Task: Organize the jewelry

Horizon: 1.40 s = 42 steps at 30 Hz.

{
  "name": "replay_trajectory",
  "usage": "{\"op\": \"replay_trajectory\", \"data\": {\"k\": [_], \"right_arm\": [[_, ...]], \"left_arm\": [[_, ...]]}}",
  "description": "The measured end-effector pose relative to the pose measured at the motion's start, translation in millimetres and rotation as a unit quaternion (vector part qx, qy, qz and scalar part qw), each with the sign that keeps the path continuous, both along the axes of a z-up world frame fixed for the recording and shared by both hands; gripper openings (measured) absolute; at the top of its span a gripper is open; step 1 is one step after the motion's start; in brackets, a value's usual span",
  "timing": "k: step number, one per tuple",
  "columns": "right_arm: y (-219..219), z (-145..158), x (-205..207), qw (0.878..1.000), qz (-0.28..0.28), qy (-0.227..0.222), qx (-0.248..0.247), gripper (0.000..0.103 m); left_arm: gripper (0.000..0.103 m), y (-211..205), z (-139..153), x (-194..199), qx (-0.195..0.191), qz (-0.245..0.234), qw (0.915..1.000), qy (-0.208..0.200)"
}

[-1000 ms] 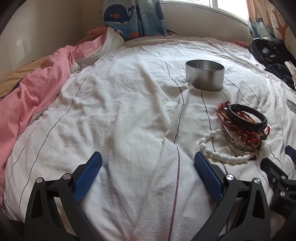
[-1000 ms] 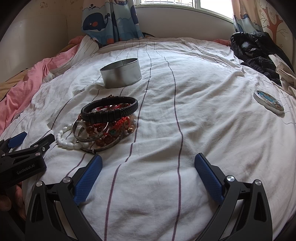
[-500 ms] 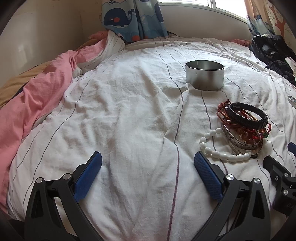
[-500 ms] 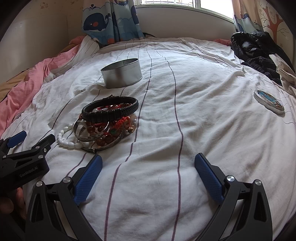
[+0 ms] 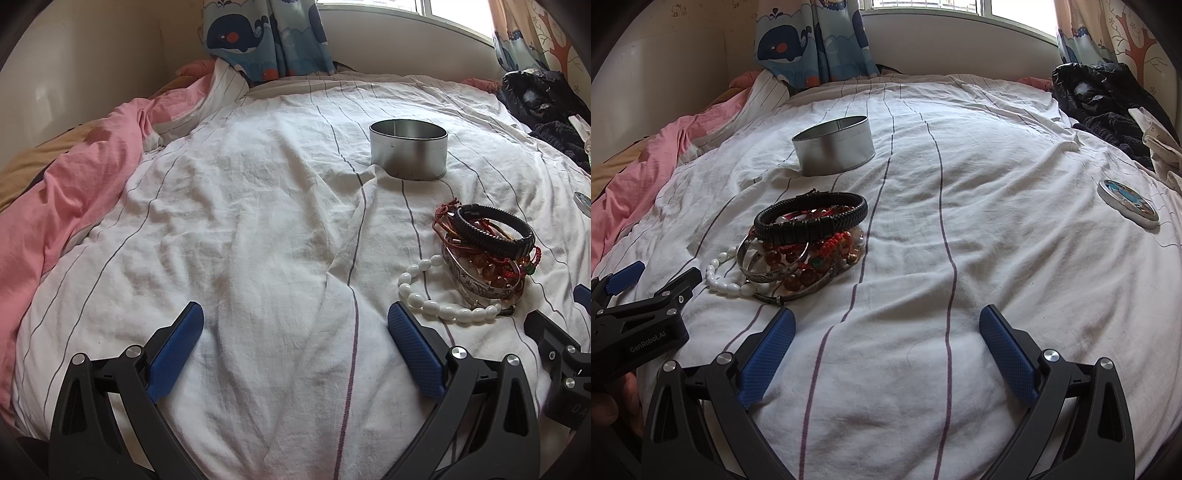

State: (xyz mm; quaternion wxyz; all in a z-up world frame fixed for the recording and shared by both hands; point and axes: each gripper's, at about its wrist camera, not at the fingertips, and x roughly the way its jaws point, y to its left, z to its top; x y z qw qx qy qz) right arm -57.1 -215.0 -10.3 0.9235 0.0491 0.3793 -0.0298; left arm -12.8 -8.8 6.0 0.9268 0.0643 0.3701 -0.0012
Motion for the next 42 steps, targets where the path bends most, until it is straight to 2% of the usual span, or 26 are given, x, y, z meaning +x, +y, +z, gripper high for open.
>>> {"op": "replay_trajectory", "data": {"k": [32, 37, 42], "right_arm": [[2.4, -1.4, 2.5, 1.000, 0.003, 0.015, -0.008, 0.096], [1.2, 0.3, 3.2, 1.000, 0.011, 0.019, -0.003, 0.096], [-6.2, 9.0, -6.8, 1.000, 0.015, 0.016, -0.013, 0.095]], "left_arm": [[0.096, -0.5, -1.1, 0.5, -0.005, -0.001, 1.0000, 0.003], [0.096, 0.3, -1.1, 0.5, -0.019, -0.005, 0.9998, 0.007], [0.096, -3.2, 23.6, -17.1, -0.040, -0.013, 0.9981, -0.044]]}}
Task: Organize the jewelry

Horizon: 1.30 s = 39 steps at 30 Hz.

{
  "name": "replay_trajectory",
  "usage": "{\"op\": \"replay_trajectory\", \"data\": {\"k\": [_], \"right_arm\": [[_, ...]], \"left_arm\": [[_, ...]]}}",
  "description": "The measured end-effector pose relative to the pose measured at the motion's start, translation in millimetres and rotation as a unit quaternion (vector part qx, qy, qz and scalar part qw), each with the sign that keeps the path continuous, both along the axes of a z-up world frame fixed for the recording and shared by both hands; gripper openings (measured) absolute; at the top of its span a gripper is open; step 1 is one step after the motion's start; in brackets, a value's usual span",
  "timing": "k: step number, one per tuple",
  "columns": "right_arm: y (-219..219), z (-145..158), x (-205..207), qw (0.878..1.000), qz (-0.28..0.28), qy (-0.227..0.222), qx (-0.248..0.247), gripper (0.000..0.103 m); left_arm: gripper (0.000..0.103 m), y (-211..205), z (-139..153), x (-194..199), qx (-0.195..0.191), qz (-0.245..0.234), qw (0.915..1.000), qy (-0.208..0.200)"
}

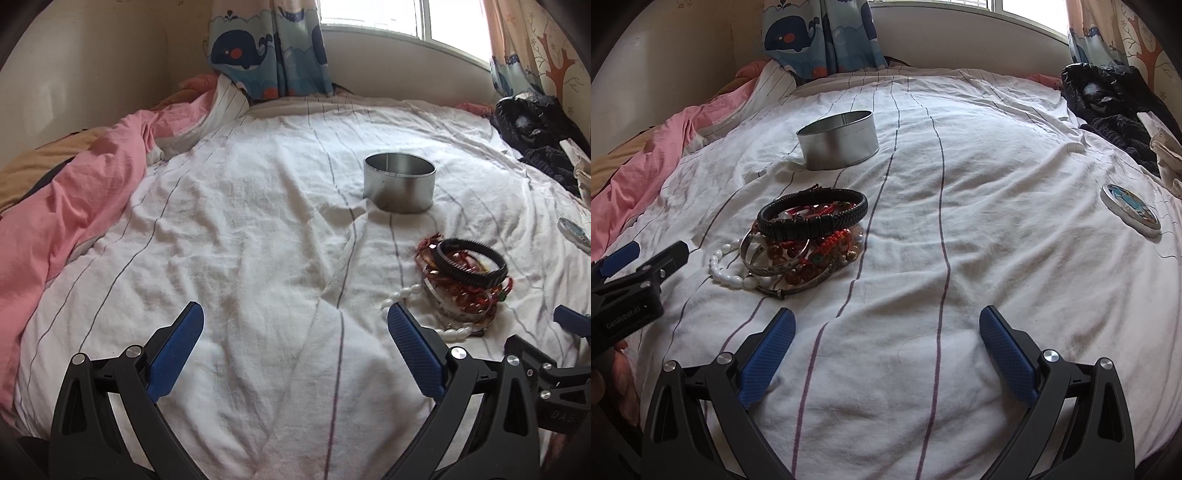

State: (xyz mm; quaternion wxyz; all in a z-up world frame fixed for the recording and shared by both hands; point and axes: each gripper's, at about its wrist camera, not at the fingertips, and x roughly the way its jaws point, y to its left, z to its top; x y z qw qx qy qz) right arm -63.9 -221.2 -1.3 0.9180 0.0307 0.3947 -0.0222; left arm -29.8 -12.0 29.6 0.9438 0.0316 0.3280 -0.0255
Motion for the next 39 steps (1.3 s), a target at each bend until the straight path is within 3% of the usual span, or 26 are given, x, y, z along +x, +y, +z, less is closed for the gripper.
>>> {"op": "replay_trajectory", "data": {"k": [7, 15, 19, 22, 24, 26, 31, 33, 35, 37, 39], "right_arm": [[-4.1, 3.3, -1.5, 1.000, 0.000, 0.004, -0.016, 0.096], [-8.2, 4.8, -4.7, 1.000, 0.006, 0.013, -0.007, 0.096], [-7.8, 3.7, -3.6, 1.000, 0.006, 0.014, -0.006, 0.096], [-7.7, 2.8, -3.3, 1.000, 0.005, 0.013, -0.004, 0.096], [-7.3, 2.1, -2.9, 1.000, 0.003, 0.012, -0.004, 0.096], [-7.2, 1.8, -2.0, 1.000, 0.002, 0.011, -0.002, 0.096], [-7.7, 1.3, -0.8, 1.000, 0.001, 0.010, -0.001, 0.096], [-7.6, 1.1, -1.1, 1.000, 0.001, 0.010, -0.001, 0.096], [-7.4, 0.9, -1.0, 1.000, 0.001, 0.010, -0.001, 0.096], [-7.4, 0.4, -0.9, 1.000, 0.001, 0.010, 0.000, 0.095], [-7.4, 0.2, -1.3, 1.000, 0.001, 0.010, -0.001, 0.095]], "left_arm": [[0.096, -47.3, 24.0, 8.4, 0.000, -0.060, 0.9982, -0.003], [0.096, -92.1, 15.3, 37.6, 0.028, -0.121, 0.9918, 0.032], [0.096, -98.2, 10.8, 54.6, 0.014, -0.127, 0.9904, 0.054], [0.096, -88.8, 8.1, 68.0, -0.015, -0.106, 0.9917, 0.071], [0.094, -84.7, 6.0, 72.8, -0.014, -0.094, 0.9927, 0.075], [0.083, -86.7, 2.6, 74.9, 0.002, -0.099, 0.9919, 0.080], [0.073, -92.0, -3.7, 74.5, 0.027, -0.109, 0.9899, 0.087], [0.061, -92.7, -2.0, 73.2, 0.030, -0.108, 0.9902, 0.084], [0.032, -93.2, -1.4, 72.7, 0.031, -0.110, 0.9899, 0.084], [0.013, -93.1, -1.8, 72.4, 0.033, -0.111, 0.9894, 0.088], [0.007, -92.4, -2.2, 71.3, 0.034, -0.116, 0.9882, 0.094]]}}
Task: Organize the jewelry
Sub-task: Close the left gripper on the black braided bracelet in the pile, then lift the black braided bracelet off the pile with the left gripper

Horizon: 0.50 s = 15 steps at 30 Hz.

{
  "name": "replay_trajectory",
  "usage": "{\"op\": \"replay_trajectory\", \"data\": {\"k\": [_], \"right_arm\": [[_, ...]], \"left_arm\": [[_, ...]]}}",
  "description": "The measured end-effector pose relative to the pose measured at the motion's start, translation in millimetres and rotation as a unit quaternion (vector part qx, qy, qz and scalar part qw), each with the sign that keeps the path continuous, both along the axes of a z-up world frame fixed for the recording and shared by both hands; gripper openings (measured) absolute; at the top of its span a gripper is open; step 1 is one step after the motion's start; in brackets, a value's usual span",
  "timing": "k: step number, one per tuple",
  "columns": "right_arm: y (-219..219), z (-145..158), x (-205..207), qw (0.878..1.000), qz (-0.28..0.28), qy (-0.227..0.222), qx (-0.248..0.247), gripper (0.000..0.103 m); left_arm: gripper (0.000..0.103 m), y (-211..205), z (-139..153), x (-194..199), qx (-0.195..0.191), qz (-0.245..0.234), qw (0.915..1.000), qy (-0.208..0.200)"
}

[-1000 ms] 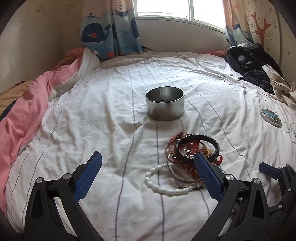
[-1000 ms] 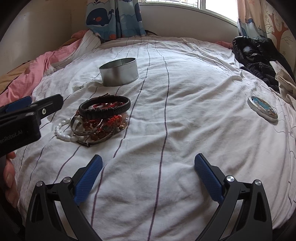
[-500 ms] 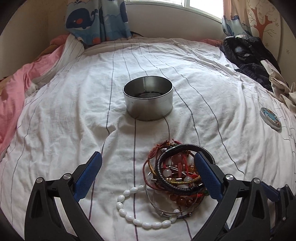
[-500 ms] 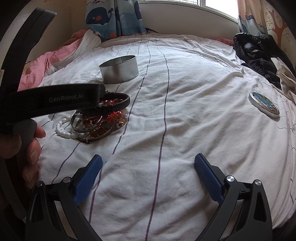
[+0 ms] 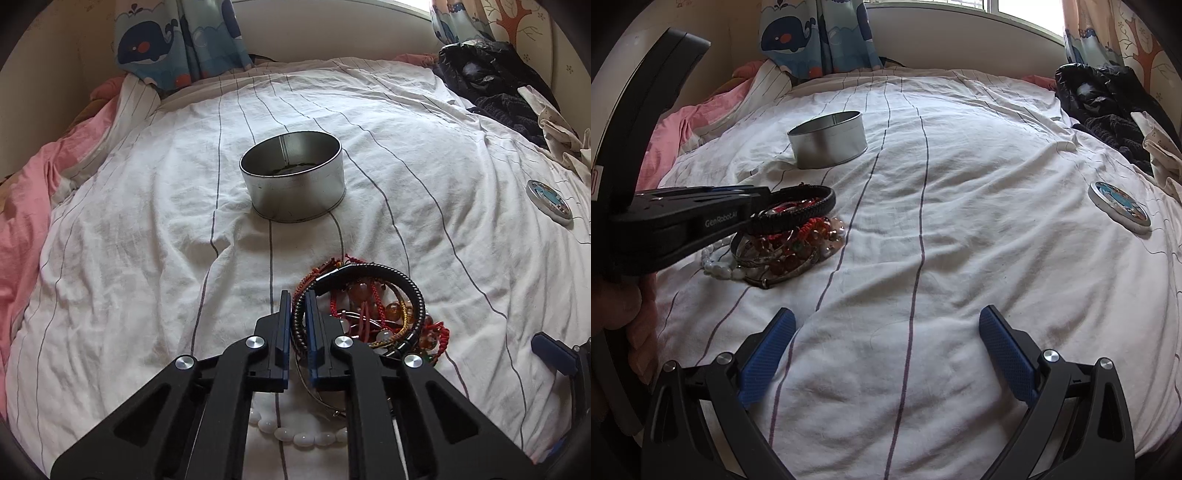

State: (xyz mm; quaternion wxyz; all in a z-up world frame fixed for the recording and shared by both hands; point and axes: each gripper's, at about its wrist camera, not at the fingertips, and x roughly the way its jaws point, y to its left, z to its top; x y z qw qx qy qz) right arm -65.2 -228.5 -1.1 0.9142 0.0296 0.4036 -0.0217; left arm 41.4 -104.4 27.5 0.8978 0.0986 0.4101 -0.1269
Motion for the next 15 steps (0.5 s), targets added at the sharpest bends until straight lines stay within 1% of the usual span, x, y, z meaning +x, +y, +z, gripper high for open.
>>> {"op": "replay_trajectory", "data": {"k": [4, 6, 8, 12, 13, 15], "right_arm": [[-0.2, -0.1, -0.5, 1.000, 0.000, 0.000, 0.000, 0.095], [-0.2, 0.7, -0.4, 1.000, -0.001, -0.003, 0.000, 0.095], [-0.6, 5.3, -1.9, 1.000, -0.001, -0.015, 0.001, 0.095], [3.1, 22.8, -7.6, 0.998, 0.010, -0.064, 0.007, 0.095], [5.9, 25.6, -7.5, 0.997, 0.016, -0.071, 0.009, 0.095], [13.3, 28.2, -1.7, 0.997, 0.037, -0.070, 0.017, 0.095]], "left_arm": [[0.006, 16.2, 8.6, -5.6, -0.036, 0.005, 0.9993, -0.001], [0.006, 29.4, 14.2, -8.9, -0.052, 0.016, 0.9985, -0.003], [0.006, 45.3, 18.1, -11.2, -0.055, 0.033, 0.9979, -0.011], [0.006, 82.2, 14.1, -8.6, -0.050, 0.071, 0.9962, -0.010], [0.006, 90.6, 11.0, -6.8, -0.049, 0.080, 0.9956, -0.006], [0.006, 104.6, 3.5, -4.3, -0.048, 0.092, 0.9946, 0.005]]}}
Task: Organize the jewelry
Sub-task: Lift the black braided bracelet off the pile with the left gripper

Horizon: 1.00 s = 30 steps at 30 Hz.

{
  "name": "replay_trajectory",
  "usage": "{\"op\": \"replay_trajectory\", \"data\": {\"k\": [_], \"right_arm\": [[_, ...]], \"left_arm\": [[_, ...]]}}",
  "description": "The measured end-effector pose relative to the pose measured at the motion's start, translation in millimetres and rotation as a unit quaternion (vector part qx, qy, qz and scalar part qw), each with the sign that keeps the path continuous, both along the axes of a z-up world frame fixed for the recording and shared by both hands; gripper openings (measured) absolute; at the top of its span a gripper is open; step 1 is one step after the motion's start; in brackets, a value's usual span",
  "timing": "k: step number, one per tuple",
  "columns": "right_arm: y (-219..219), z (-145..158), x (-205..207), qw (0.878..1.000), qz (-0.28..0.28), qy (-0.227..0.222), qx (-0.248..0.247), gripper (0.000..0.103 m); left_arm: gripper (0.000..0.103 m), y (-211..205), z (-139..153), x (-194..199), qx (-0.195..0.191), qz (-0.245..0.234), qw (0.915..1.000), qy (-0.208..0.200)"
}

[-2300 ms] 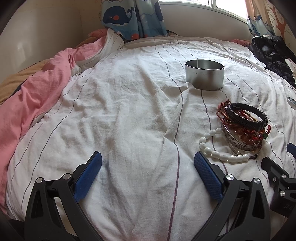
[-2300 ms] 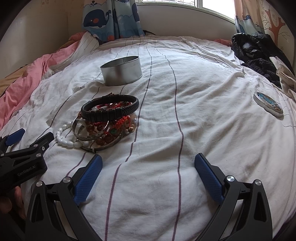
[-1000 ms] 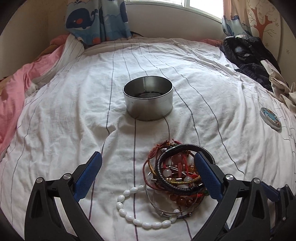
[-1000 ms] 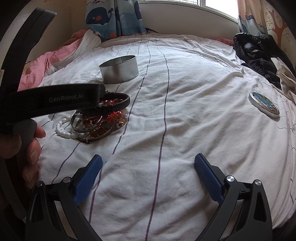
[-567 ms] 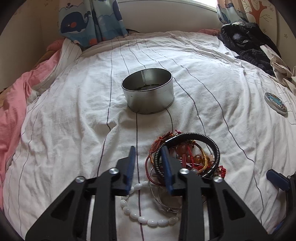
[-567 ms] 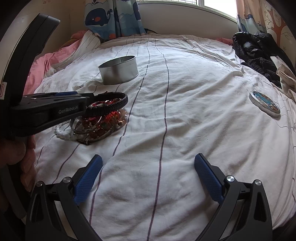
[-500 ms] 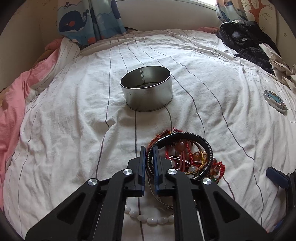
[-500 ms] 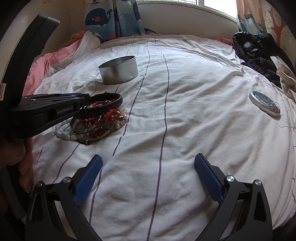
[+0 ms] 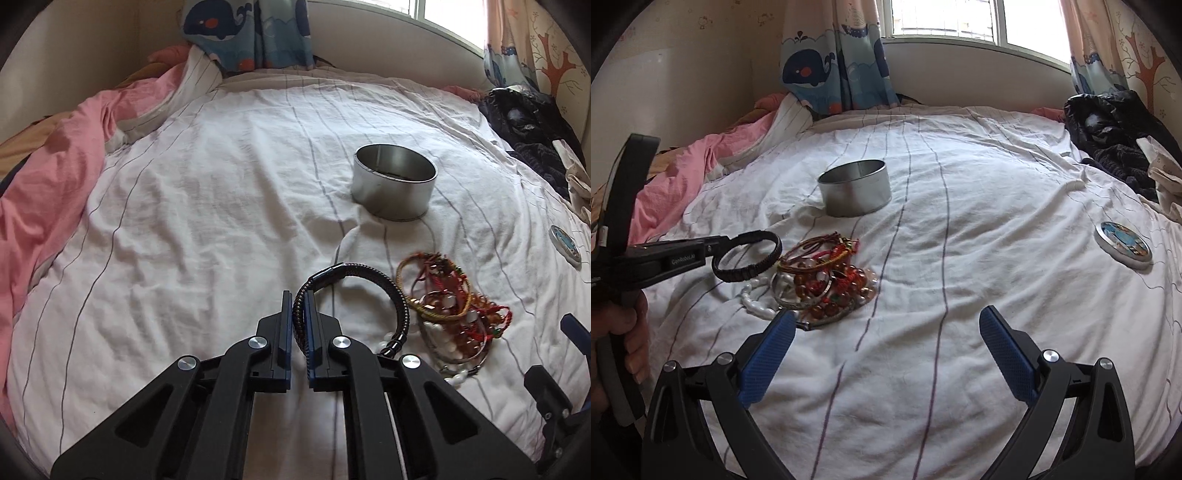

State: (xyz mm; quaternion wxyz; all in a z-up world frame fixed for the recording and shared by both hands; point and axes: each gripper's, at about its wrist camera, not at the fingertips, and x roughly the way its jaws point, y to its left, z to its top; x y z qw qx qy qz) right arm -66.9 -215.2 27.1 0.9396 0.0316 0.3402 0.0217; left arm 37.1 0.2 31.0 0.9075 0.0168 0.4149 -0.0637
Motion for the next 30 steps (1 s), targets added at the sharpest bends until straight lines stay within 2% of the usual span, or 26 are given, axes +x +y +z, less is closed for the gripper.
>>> {"op": "replay_trajectory", "data": {"k": [6, 9, 11, 14, 17, 18, 19, 20, 23, 24, 30], "right_arm": [[21.4, 6.8, 24.1, 0.998, 0.054, 0.004, 0.019, 0.095], [27.3, 7.4, 44.3, 0.997, 0.070, 0.020, 0.021, 0.095], [30.0, 4.6, 59.5, 0.996, 0.081, 0.040, 0.026, 0.095], [32.6, -4.2, 75.2, 0.993, 0.091, 0.065, 0.034, 0.095], [36.5, -12.8, 87.2, 0.991, 0.100, 0.079, 0.041, 0.095], [38.1, -14.4, 90.4, 0.990, 0.103, 0.082, 0.041, 0.088], [38.2, -15.6, 92.3, 0.990, 0.107, 0.084, 0.045, 0.063], [37.1, -16.9, 93.6, 0.989, 0.109, 0.091, 0.051, 0.057], [25.6, -13.1, 88.8, 0.988, 0.102, 0.092, 0.071, 0.027], [22.4, -10.5, 85.1, 0.988, 0.100, 0.091, 0.075, 0.023], [11.4, -0.8, 58.7, 0.988, 0.100, 0.079, 0.088, 0.022]], "left_arm": [[0.007, 16.6, -12.0, 3.5, -0.009, 0.006, 0.9999, 0.010], [0.011, 16.7, -15.2, 6.9, -0.017, 0.002, 0.9998, 0.014], [0.017, 13.8, -16.7, 7.4, -0.019, -0.004, 0.9997, 0.015], [0.032, 9.1, -18.0, 10.6, -0.030, -0.010, 0.9993, 0.018], [0.033, 3.8, -20.2, 11.9, -0.025, -0.012, 0.9995, 0.018], [0.033, 4.0, -20.5, 11.9, -0.027, -0.011, 0.9994, 0.019], [0.034, 5.2, -20.7, 12.4, -0.032, -0.010, 0.9992, 0.020], [0.034, 6.2, -20.8, 12.7, -0.036, -0.010, 0.9991, 0.022], [0.034, 5.9, -20.9, 12.3, -0.037, -0.011, 0.9990, 0.021], [0.034, 5.6, -21.0, 12.1, -0.036, -0.011, 0.9991, 0.021], [0.035, 5.3, -21.4, 12.0, -0.035, -0.011, 0.9991, 0.020]]}}
